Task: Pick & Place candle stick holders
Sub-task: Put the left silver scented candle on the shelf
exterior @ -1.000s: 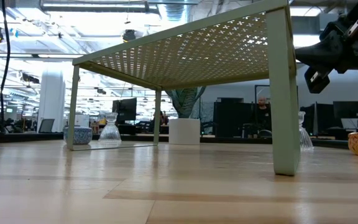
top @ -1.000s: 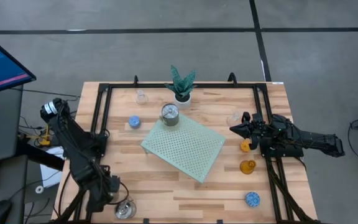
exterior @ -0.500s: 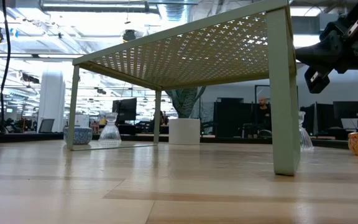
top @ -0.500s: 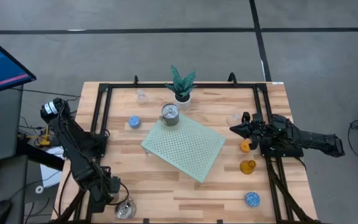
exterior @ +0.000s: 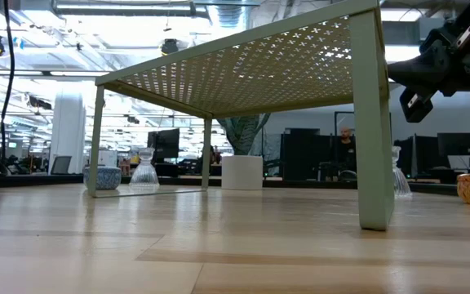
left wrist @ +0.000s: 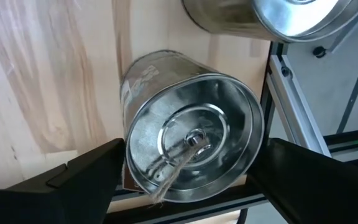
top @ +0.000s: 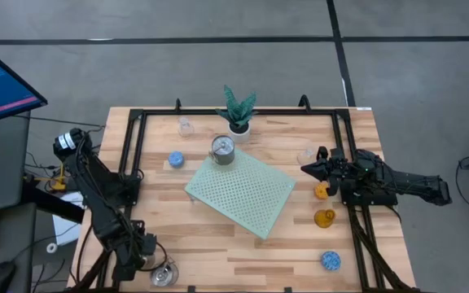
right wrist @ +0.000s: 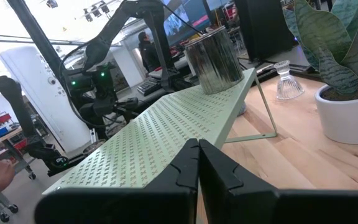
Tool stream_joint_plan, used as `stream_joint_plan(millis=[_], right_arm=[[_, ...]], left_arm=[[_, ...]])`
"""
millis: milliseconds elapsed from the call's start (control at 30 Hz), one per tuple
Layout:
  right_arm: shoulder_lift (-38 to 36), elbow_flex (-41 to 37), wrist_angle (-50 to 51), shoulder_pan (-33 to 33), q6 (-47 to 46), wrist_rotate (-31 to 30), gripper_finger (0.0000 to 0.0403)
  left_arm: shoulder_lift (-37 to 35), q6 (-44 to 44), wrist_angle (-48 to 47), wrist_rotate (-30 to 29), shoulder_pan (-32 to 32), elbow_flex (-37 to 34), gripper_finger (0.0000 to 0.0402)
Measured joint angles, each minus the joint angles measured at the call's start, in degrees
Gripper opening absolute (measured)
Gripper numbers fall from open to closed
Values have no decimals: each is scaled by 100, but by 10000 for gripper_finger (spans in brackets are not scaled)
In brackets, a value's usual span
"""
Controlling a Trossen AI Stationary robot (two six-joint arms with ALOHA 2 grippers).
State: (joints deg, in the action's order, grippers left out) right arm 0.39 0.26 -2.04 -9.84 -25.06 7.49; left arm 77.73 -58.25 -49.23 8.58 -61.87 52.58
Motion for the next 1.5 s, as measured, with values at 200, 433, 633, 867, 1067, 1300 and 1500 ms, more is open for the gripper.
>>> stream_joint_plan(millis=[200, 433, 633, 867, 1067, 1300, 1500], right_arm=[[-1, -1, 2, -1, 2, 0, 0], [-1, -1, 1, 1, 0, 0, 0], [1, -1, 2, 0, 0, 0, 0], [0, 1, 2, -1, 0, 0, 0], [1, 1, 0, 0, 1, 0, 0], [1, 0, 2, 1, 0, 0, 0], [2, -1, 0, 2, 2, 0, 0]], left_arm=[[2, -58, 205, -17, -44, 0, 400], [4, -67, 542, 178, -44, 0, 400], [4, -2, 537, 190, -44, 0, 400], [4, 634, 454, 50, -44, 2, 400], [2, 1140, 419, -2, -44, 2, 400], [-2, 1302, 426, 41, -96, 2, 400], [-4, 1313, 428, -28, -249, 4, 400]])
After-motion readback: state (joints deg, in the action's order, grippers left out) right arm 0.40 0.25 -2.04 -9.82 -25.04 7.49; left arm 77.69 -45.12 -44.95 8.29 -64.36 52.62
